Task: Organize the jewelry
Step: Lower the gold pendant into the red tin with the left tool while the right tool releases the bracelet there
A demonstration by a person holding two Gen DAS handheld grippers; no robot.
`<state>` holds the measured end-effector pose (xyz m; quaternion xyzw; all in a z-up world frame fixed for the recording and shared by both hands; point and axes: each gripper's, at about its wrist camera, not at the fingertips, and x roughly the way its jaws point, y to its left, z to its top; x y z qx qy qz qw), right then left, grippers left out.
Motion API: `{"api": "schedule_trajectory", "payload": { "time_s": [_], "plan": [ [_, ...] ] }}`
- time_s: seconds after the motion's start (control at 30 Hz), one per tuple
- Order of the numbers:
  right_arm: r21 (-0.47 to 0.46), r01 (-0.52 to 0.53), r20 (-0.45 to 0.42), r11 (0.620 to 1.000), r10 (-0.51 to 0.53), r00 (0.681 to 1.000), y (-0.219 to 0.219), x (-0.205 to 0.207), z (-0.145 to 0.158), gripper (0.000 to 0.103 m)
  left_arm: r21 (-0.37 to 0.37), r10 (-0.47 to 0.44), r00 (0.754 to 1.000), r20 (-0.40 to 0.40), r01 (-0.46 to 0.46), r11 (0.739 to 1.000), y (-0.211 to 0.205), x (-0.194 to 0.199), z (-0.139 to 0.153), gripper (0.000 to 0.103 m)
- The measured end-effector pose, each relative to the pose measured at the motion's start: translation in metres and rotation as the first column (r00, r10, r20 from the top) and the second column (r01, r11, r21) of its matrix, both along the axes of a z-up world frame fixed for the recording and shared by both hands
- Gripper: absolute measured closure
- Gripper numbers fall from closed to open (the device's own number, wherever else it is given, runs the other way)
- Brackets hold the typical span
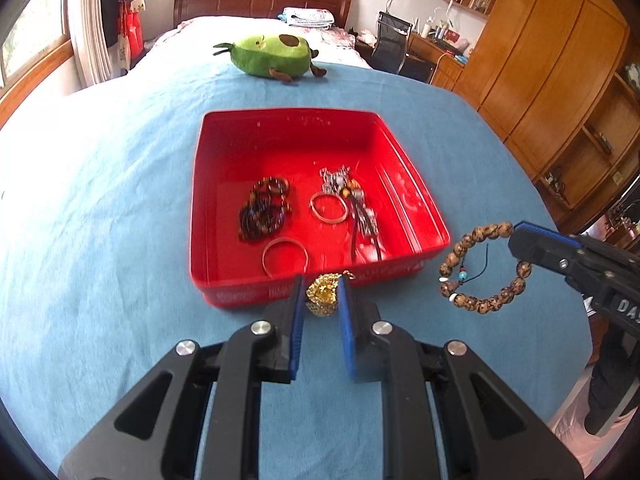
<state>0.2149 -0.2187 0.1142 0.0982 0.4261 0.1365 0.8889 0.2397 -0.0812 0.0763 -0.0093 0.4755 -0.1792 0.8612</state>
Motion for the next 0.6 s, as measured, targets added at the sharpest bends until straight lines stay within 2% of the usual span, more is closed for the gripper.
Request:
{"api": "schedule_trajectory", "payload": {
  "time_s": [0.2,0.6],
  "plan": [
    [0.009,0.002,-0.003,1.000,-0.002,1.000,0.005,0.043,0.004,0.090,-0.002,0.017,1.000,-0.014,-0.017,1.000,-0.006,0.035,-0.002,0.088],
    [0.039,0.028,-0.088,0.999,-0.024,0.996,0.006,0.140,-0.040,0.090,0.028,0.064,0.996,-0.068,-0.063,0.998,-0.016,0.121,-0.032,0.088]
  ]
}}
